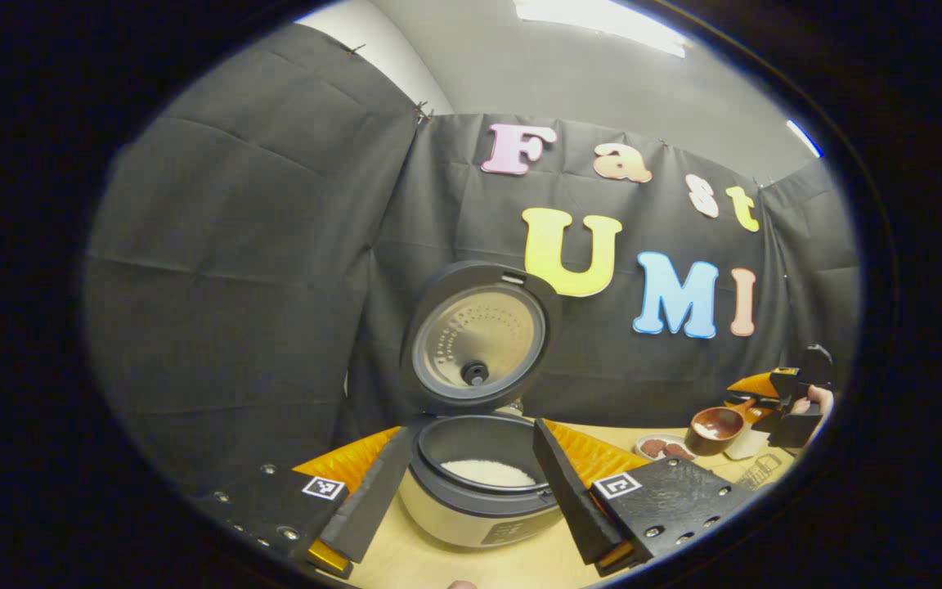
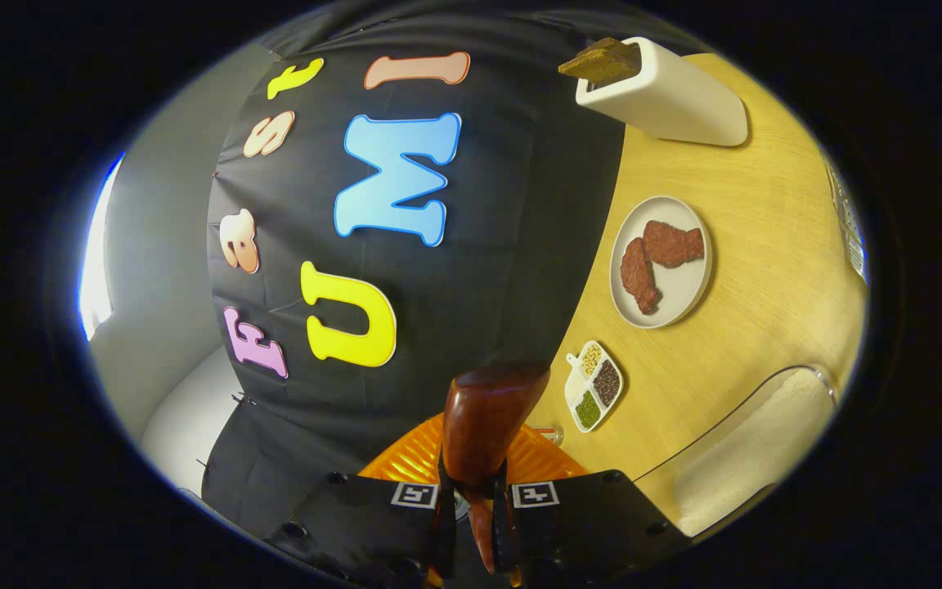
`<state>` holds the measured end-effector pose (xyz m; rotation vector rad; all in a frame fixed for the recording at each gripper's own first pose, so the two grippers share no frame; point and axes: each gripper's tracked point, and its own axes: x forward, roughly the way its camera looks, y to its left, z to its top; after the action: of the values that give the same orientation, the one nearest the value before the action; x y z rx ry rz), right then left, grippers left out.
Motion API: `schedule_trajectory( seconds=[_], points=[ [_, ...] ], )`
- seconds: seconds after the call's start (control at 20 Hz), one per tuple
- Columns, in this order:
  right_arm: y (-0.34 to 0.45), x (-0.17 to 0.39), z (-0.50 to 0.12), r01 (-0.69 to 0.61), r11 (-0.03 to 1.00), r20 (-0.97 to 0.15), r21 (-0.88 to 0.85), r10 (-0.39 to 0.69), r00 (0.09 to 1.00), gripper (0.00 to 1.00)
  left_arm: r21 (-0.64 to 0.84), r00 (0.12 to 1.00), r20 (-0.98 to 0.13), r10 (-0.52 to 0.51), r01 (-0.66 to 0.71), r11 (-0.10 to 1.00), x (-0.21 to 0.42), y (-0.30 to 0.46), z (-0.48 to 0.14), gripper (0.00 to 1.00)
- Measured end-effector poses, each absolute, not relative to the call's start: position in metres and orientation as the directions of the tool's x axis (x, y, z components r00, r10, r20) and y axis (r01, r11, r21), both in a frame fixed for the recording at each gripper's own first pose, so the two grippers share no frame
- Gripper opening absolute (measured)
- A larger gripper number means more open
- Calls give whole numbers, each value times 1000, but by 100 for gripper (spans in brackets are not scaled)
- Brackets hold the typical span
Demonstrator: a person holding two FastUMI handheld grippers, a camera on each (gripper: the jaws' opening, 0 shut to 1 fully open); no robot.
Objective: Close the left gripper, press the button to open the rice cooker; take a wooden spoon from the chopstick holder with the right hand, scoop a spoonful of rice and pour it into the rice cooker, then put the wooden spoon back into the chopstick holder.
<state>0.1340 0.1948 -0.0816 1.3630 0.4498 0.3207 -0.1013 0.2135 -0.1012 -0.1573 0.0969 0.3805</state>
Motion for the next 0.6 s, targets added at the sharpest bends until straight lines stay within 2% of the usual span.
schedule_trajectory(
  seconds=[0.05, 0.15, 0.2, 0.25, 0.6],
  points=[
    [208, 136, -78, 35, 181, -120, 983, 481, 868, 19, -134, 921, -124, 368, -383, 914, -105, 220, -99, 93],
    [234, 137, -69, 22, 178, -111, 984, 509, 854, 19, -131, 916, -124, 382, -397, 909, -112, 229, -98, 94],
    [247, 137, -65, 7, 186, -104, 983, 519, 848, 15, -128, 914, -125, 387, -401, 907, -117, 233, -99, 94],
    [260, 136, -63, -5, 202, -104, 979, 529, 842, 18, -131, 912, -126, 390, -405, 905, -120, 236, -99, 94],
    [360, 147, -44, -99, 327, -121, 940, 591, 798, 18, -131, 899, -110, 423, -435, 891, -138, 261, -96, 92]
  ],
)
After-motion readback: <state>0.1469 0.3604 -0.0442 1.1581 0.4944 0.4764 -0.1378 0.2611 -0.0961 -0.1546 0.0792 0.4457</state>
